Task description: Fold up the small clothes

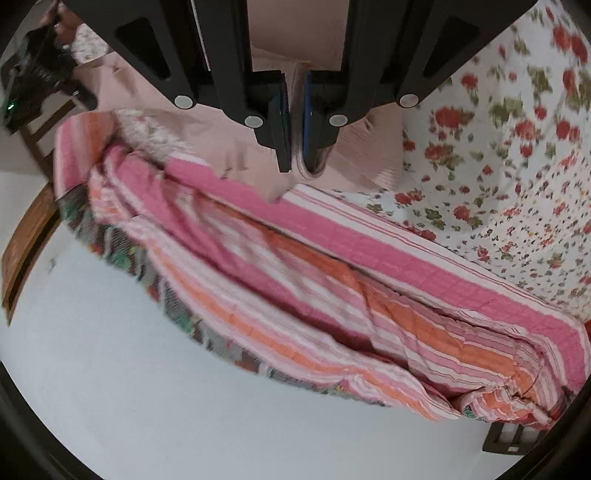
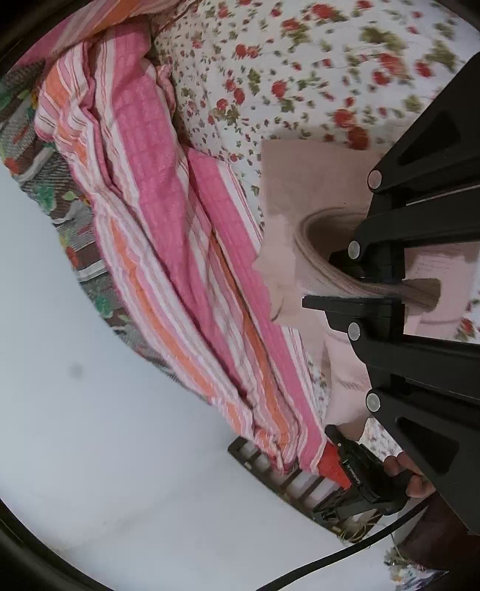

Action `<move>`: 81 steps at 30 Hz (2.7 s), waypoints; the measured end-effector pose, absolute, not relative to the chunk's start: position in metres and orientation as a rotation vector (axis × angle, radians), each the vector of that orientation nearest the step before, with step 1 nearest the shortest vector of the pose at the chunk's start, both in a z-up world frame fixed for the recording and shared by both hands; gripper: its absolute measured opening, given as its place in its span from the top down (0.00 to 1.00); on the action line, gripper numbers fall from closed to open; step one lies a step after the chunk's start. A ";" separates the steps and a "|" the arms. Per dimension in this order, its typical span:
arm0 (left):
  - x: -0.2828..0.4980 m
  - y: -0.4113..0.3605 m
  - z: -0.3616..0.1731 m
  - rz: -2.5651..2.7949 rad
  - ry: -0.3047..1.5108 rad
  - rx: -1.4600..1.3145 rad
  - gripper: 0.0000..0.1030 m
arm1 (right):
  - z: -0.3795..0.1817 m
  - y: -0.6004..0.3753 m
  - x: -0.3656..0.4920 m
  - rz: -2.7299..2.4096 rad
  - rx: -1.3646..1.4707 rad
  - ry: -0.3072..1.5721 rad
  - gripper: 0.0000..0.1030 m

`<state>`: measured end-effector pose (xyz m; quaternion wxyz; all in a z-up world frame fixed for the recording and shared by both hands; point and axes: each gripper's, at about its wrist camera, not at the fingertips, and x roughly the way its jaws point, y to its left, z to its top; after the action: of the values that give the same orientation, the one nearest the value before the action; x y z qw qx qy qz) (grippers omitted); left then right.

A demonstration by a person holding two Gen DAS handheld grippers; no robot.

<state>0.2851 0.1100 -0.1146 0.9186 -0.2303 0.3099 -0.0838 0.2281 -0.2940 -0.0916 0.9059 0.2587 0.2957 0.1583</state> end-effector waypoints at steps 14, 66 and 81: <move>0.310 0.122 -0.148 -0.387 0.680 -0.649 0.38 | -0.151 -0.312 0.285 0.314 0.630 0.684 0.66; 0.182 0.112 -0.190 -0.330 0.776 -0.581 0.27 | -0.163 -0.269 0.145 0.200 0.334 0.834 0.55; 0.224 0.107 -0.195 -0.297 0.767 -0.633 0.27 | -0.179 -0.271 0.179 0.218 0.539 0.816 0.54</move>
<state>0.2239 0.1070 -0.1947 0.8683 -0.3027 0.3665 -0.1420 0.1788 -0.2709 -0.1789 0.8773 0.2582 0.3910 0.1043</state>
